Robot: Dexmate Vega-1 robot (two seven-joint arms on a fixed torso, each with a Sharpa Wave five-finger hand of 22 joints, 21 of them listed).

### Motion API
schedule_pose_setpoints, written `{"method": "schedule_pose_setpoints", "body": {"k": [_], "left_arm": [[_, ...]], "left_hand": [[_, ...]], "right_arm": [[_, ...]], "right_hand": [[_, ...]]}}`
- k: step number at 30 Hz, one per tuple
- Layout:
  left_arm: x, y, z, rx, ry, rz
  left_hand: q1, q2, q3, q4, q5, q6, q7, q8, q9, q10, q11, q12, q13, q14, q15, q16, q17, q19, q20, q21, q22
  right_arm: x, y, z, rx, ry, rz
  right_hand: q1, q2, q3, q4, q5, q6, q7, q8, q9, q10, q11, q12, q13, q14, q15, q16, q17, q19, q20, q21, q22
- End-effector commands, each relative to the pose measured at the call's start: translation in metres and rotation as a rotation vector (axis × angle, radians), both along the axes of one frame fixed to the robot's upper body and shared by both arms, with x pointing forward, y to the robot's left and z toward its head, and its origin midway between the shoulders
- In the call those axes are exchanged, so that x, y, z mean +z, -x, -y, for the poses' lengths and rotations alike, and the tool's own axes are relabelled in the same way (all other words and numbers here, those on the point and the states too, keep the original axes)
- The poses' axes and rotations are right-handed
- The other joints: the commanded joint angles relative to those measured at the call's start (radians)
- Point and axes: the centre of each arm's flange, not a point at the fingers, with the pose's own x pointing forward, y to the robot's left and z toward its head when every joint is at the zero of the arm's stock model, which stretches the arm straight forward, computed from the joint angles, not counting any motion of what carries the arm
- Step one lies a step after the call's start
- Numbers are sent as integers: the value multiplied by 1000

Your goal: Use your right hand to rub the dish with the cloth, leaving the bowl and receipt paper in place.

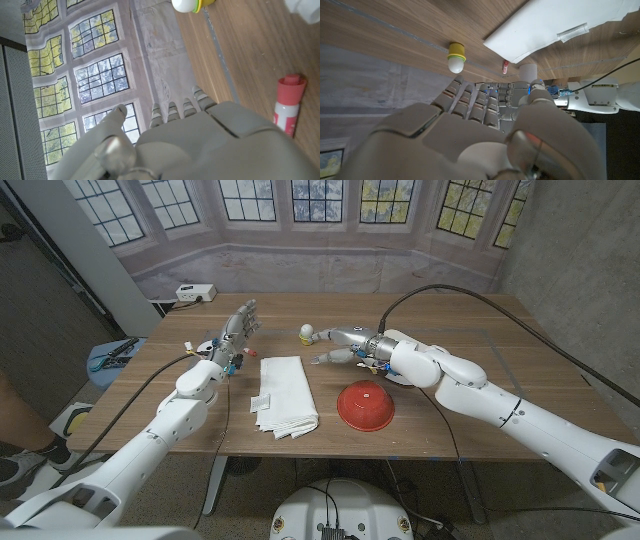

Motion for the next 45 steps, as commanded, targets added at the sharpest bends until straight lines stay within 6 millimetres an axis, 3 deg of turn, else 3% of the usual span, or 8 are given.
{"method": "schedule_pose_setpoints", "body": {"k": [1, 14, 32, 37, 45], "left_arm": [[0, -3, 6, -33, 2, 0], [2, -5, 10, -45, 1, 3], [-4, -3, 19, -50, 8, 6], [-7, -2, 22, -49, 15, 10], [-11, -1, 24, -55, 19, 8]], "left_hand": [[-10, 0, 4, -6, 2, 4, 2, 2, 3, 4, 3, 2, 2, 7, -1, 1, 3, 5, 4, -1, 4], [-13, 1, 6, -7, 2, 5, 1, 1, 3, 3, 4, 0, 2, 8, 1, 1, 3, 6, 4, -2, 4], [-15, 1, 9, -9, 2, 2, 0, -1, 3, 6, 2, 0, 2, 10, 1, 0, 3, 7, 4, -4, 5], [-16, 1, 10, -9, 2, 1, -1, -1, 3, 6, 2, -1, 2, 10, 1, 0, 3, 7, 4, -4, 5], [-17, 2, 11, -10, 2, 1, 1, -1, 3, 7, 3, -1, 2, 10, 2, -1, 3, 7, 5, -5, 5]], "right_arm": [[-10, 3, -15, 56, 81, 7], [-18, -2, -24, 50, 139, 27], [-28, -3, -37, 45, 257, 52], [-32, -5, -43, 30, 282, 51], [-36, -10, -54, 14, 298, 34]], "right_hand": [[12, -5, 2, -10, 5, 10, 0, 4, 1, 17, -3, 5, 0, 18, 0, 5, -1, 6, -3, 5, 2], [33, -17, 6, -13, 8, 26, -28, 2, 1, 59, -29, 8, 0, 30, 3, 6, -1, 1, -2, 3, 2], [67, -22, 17, -17, 12, 29, -35, -3, 1, 63, -39, -3, 0, 9, 3, -5, -1, -39, -3, -6, 2], [83, -30, 20, -15, 12, 16, -39, -12, 1, 53, -40, -13, 0, -13, 18, -12, -1, -82, -1, -12, 3], [93, -38, 21, -10, 13, -9, -35, -22, 2, 25, -38, -25, 1, -35, 35, -17, 1, -112, 6, -9, 3]]}}
